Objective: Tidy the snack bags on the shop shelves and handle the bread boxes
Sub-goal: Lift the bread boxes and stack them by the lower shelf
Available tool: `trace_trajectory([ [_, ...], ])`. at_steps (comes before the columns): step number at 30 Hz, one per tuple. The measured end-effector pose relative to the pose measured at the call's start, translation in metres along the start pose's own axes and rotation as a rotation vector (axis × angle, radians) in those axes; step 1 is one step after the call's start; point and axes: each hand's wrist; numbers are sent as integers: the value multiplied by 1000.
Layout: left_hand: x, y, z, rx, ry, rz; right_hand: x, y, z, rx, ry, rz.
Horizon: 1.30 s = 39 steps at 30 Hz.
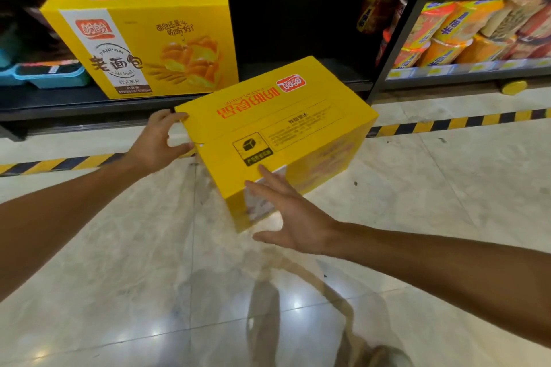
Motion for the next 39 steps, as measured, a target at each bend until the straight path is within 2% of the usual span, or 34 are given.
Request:
trace_trajectory([
  [2,-11,12,15,84,118,62,23,-10,8,23,-3,41],
  [5,-30,46,47,233,434,46,80,-10,32,-44,25,390],
  [7,-44,70,61,255,517,-8,121,-4,57,-101,161,625],
  [9,-55,87,66,247,552,-103,151,0,84,-211,253,707],
  [10,-61,92,65,242,560,-147,162,0,96,-290,231,688],
  [12,-66,95,62,194,566,-219,174,-5,109,-459,22,584],
  [14,-65,93,60,184,542,-243,178,-9,117,-535,-112,495],
  [15,-63,92,60,184,525,-246,180,-11,119,-549,-96,477],
  [22,-51,67,58,239,478,-175,174,23,124,-511,44,465],
  [27,-39,45,60,230,459,-255,170,44,130,-476,-31,481],
  [35,-42,39,70,235,427,-232,181,24,137,-436,-74,247],
  [39,-44,39,75,348,440,-232,176,19,136,-440,-85,235],
])
Point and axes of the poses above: each hand's wrist, its own y-axis away from the middle knuckle, its own x-axis out of the back of the hand, z = x × y, and after that the axes turned 8 degrees about x, right-handed
